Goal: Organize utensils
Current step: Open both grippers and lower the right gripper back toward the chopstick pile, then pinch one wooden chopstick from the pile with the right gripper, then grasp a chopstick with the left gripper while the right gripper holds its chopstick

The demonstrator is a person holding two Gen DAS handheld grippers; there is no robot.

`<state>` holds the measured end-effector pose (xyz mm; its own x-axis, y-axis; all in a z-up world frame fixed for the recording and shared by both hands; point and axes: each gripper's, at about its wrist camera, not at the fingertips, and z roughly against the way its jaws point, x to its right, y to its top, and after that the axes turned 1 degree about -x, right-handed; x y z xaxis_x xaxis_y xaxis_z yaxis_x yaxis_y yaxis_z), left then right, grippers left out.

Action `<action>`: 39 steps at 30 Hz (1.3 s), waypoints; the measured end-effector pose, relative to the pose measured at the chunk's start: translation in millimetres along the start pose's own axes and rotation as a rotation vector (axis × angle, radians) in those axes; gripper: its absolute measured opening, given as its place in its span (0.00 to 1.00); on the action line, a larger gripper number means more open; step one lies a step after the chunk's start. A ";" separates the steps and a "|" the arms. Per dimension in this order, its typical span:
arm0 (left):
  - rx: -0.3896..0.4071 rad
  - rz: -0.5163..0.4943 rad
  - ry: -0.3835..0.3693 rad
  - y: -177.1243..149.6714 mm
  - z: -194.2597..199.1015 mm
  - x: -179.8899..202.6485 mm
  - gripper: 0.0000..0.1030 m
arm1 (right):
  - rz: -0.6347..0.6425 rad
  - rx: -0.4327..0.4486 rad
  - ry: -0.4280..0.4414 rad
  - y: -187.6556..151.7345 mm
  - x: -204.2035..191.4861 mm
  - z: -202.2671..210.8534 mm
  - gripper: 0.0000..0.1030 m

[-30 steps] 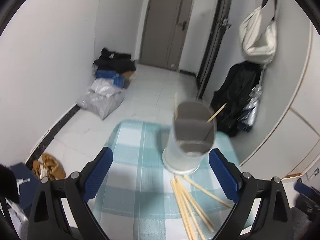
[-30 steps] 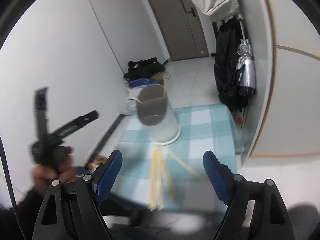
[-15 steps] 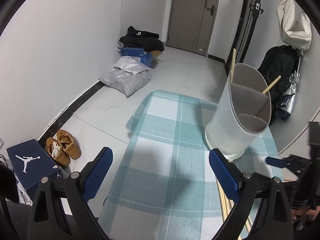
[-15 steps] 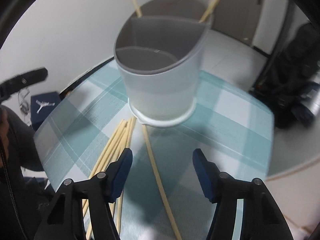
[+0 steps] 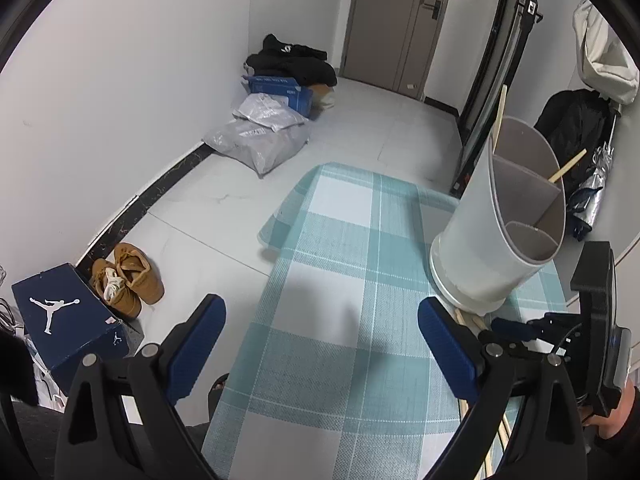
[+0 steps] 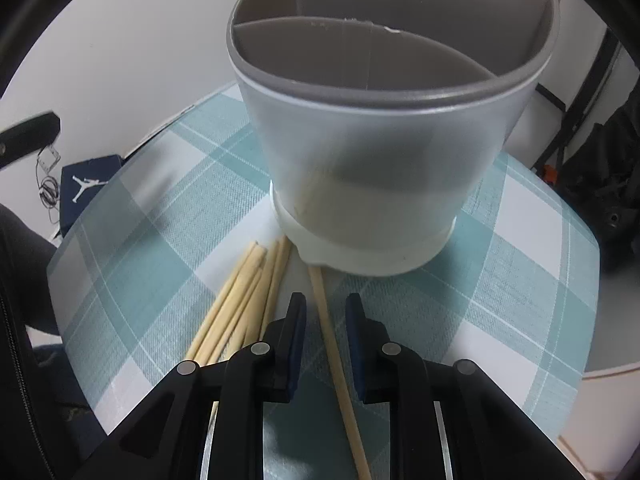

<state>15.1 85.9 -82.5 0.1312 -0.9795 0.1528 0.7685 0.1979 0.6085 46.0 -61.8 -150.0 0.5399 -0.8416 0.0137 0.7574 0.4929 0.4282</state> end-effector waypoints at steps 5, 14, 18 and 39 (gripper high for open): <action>-0.089 -0.008 -0.032 -5.2 -12.5 3.6 0.92 | -0.049 0.016 0.000 1.3 0.9 1.0 0.05; -0.294 -0.101 -0.044 -26.7 -48.9 48.4 0.92 | -0.248 0.129 0.076 -20.7 36.2 40.0 0.05; -0.303 -0.169 -0.042 -33.4 -47.3 70.3 0.92 | -0.378 0.194 0.117 -28.2 62.9 65.5 0.05; -0.369 -0.179 0.085 -29.8 -77.1 73.9 0.92 | -0.661 0.465 0.176 -67.3 121.5 146.6 0.05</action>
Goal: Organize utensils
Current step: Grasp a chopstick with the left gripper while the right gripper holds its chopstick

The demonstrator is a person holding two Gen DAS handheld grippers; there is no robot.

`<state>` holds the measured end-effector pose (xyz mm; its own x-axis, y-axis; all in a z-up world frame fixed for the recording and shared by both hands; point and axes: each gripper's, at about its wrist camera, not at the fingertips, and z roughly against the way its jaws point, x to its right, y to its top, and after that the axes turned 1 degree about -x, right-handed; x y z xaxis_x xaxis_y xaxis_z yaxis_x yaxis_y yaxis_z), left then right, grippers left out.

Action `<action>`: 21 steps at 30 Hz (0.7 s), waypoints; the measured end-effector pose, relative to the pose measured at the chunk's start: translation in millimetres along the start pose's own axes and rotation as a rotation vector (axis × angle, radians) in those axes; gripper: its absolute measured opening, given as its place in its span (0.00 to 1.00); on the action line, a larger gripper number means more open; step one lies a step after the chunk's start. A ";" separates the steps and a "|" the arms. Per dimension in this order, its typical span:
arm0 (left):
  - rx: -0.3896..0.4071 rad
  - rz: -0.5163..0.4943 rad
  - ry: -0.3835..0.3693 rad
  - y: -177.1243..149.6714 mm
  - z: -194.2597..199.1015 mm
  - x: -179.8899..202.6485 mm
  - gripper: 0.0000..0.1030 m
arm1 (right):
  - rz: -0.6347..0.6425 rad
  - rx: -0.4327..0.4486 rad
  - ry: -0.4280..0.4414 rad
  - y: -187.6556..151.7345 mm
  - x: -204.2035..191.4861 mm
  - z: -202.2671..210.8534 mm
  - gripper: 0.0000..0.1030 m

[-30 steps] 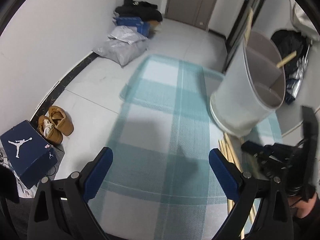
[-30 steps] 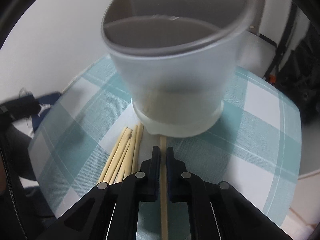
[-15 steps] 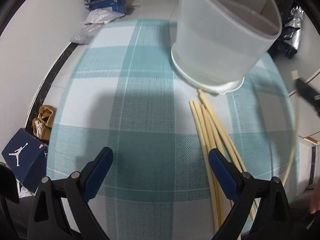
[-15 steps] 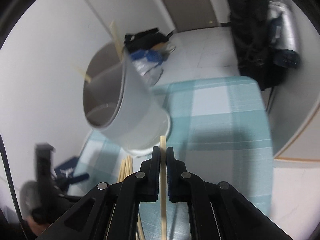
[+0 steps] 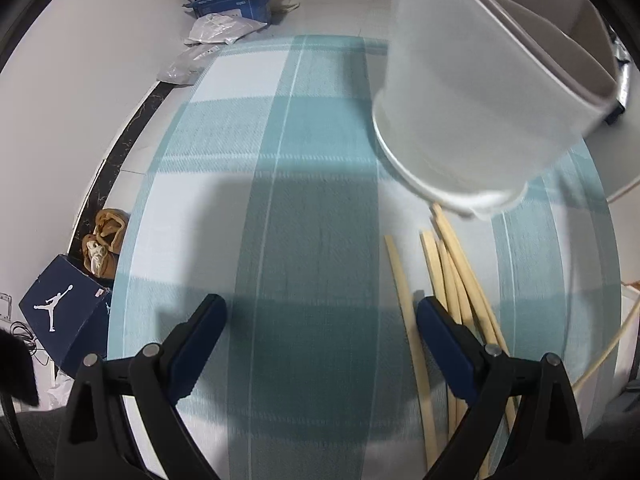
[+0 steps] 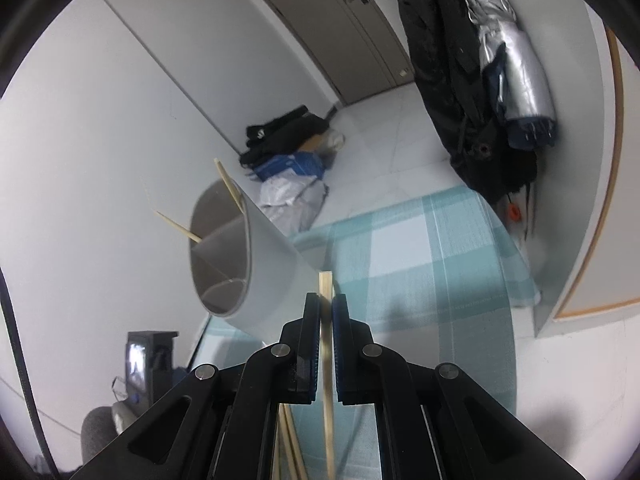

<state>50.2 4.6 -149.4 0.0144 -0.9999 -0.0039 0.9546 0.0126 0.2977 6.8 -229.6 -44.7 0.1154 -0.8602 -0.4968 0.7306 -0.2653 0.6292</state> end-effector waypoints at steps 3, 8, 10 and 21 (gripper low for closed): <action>0.006 0.005 -0.010 2.4 1.6 3.0 0.75 | 0.009 0.018 0.000 0.7 0.1 0.9 0.05; -0.035 -0.065 -0.054 5.7 7.5 28.4 0.09 | 0.024 0.033 -0.016 2.4 0.9 2.5 0.05; -0.056 -0.062 -0.059 7.4 7.5 33.1 0.03 | 0.036 0.036 -0.020 2.5 -1.0 1.9 0.05; 0.064 0.074 -0.208 -3.4 43.5 -1.4 0.01 | 0.148 0.102 -0.027 -8.6 -27.8 16.6 0.05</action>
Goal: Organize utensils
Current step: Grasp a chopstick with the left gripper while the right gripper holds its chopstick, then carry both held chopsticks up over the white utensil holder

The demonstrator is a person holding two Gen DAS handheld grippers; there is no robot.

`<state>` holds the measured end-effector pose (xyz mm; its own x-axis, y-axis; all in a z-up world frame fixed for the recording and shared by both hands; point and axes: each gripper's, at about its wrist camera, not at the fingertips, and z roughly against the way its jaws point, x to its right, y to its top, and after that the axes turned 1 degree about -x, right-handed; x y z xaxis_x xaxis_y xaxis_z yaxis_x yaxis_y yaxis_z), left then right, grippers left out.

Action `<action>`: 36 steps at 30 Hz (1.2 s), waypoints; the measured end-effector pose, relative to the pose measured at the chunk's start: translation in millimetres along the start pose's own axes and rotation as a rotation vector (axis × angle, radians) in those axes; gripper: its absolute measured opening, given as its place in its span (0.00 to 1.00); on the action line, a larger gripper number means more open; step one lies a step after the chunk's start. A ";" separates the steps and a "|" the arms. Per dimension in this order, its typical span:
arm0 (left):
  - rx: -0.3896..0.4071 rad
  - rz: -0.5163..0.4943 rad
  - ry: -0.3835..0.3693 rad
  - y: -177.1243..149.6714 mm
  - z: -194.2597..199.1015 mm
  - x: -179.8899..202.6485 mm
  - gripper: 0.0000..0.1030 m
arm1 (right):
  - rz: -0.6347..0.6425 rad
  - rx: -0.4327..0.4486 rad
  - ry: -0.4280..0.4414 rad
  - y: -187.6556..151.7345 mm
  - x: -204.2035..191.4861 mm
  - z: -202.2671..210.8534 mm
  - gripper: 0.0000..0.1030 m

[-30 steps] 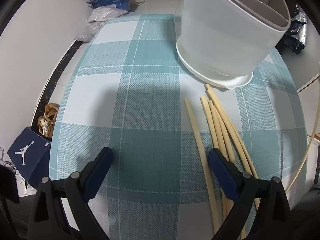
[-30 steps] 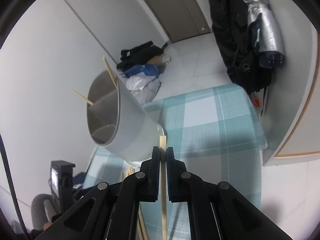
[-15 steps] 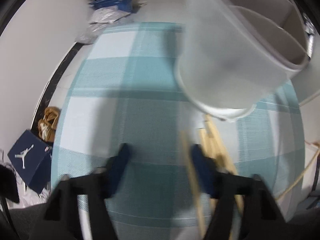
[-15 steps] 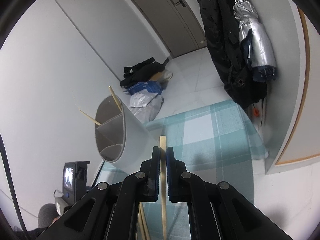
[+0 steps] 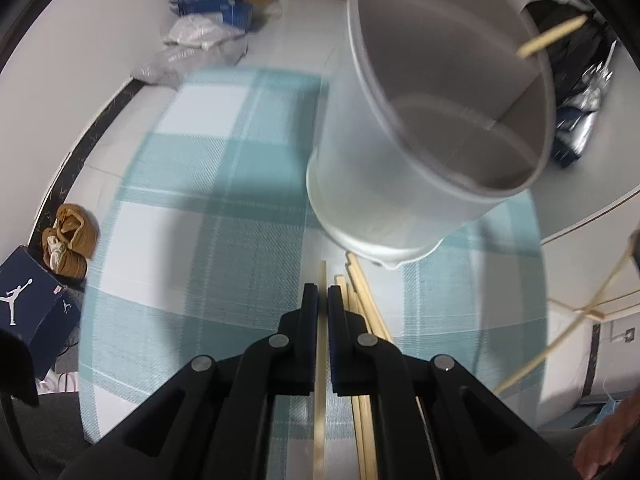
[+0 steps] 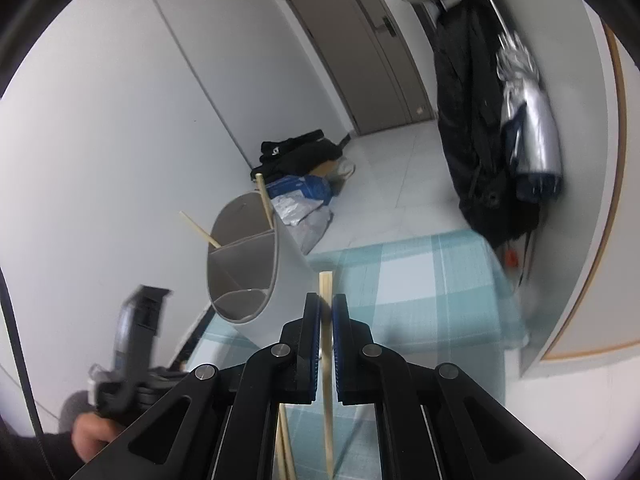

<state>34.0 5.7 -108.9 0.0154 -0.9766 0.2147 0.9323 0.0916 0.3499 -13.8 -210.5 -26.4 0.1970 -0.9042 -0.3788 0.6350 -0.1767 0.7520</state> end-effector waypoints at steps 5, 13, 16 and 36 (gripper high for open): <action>0.177 -0.054 -0.032 -23.2 60.2 3.4 0.01 | 0.117 0.028 0.023 -5.4 -25.9 9.8 0.05; 0.337 -0.147 -0.103 -36.1 114.6 26.8 0.01 | 0.178 0.056 0.002 -24.1 -55.2 16.7 0.05; 0.345 -0.157 -0.118 -20.9 113.5 22.6 0.01 | 0.211 0.084 -0.007 -26.9 -68.5 23.8 0.05; 0.312 -0.243 -0.275 35.9 183.3 43.9 0.01 | 0.205 0.181 0.088 36.7 -100.3 32.4 0.05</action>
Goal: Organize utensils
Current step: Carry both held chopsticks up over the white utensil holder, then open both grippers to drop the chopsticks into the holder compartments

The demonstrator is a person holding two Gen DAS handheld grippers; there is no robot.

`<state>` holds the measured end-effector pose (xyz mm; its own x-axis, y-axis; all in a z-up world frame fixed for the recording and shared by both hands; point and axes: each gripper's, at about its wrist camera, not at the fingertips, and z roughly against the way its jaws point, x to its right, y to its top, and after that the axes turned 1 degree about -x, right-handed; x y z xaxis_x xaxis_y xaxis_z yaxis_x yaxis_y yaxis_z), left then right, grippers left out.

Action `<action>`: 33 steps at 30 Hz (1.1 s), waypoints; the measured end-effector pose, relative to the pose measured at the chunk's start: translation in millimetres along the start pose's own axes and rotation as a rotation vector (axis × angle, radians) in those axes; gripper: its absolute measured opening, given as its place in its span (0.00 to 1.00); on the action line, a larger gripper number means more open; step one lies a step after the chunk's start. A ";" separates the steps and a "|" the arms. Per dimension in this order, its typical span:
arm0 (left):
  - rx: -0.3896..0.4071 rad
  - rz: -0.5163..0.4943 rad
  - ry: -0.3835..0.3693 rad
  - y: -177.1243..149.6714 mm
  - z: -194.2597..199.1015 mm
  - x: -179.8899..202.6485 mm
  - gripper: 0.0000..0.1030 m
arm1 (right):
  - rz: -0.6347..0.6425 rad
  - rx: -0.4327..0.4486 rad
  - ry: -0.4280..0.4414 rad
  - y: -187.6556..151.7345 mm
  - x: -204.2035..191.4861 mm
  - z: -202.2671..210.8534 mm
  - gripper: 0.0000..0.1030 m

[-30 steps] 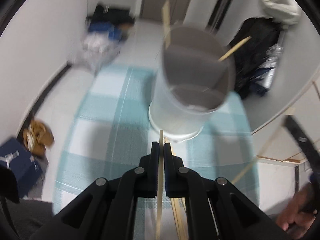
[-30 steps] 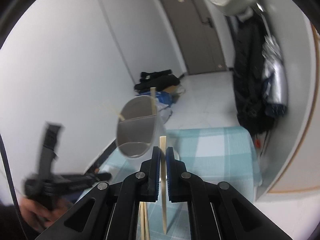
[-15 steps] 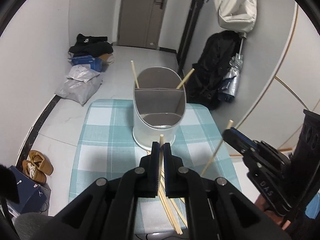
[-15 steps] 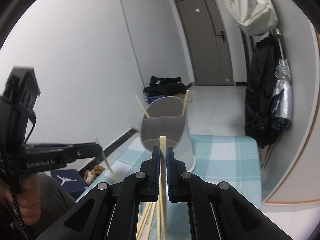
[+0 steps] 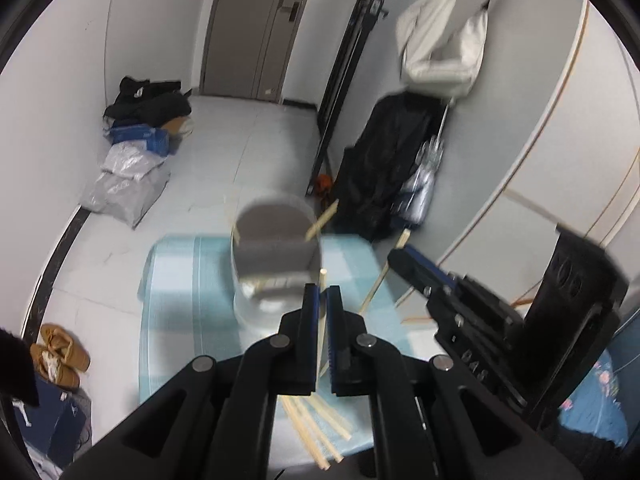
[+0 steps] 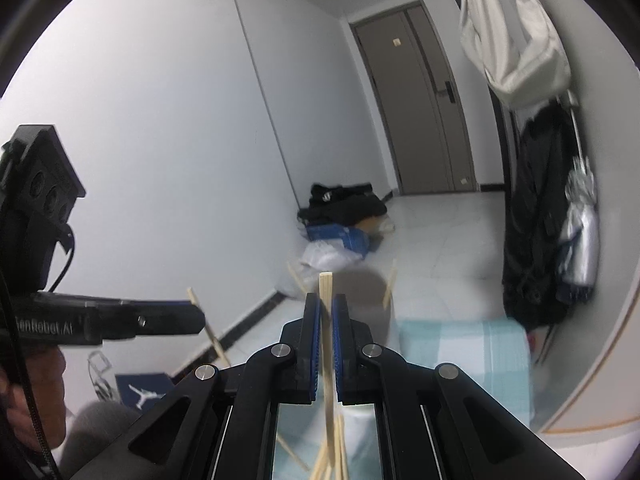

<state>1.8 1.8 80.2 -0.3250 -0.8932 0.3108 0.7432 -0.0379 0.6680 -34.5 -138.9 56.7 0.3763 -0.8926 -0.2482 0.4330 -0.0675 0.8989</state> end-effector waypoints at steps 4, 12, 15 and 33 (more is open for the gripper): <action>0.058 -0.007 -0.016 44.0 13.0 2.8 0.01 | 0.035 0.062 0.004 44.9 -6.6 1.9 0.05; 0.151 -0.048 0.043 108.5 6.1 -3.5 0.01 | 0.072 0.174 -0.030 104.1 -0.6 -21.6 0.05; 0.137 -0.061 0.067 113.1 -20.1 -11.2 0.01 | 0.086 0.198 -0.032 112.3 6.4 -37.3 0.05; -0.007 -0.020 0.110 93.8 -83.5 -56.7 0.01 | 0.117 0.026 -0.023 67.7 35.3 -112.9 0.08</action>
<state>138.8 11.4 68.8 -0.2740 -0.9359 0.2216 0.7417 -0.0589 0.6682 100.5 -124.7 68.1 0.4042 -0.9049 -0.1332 0.3657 0.0264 0.9304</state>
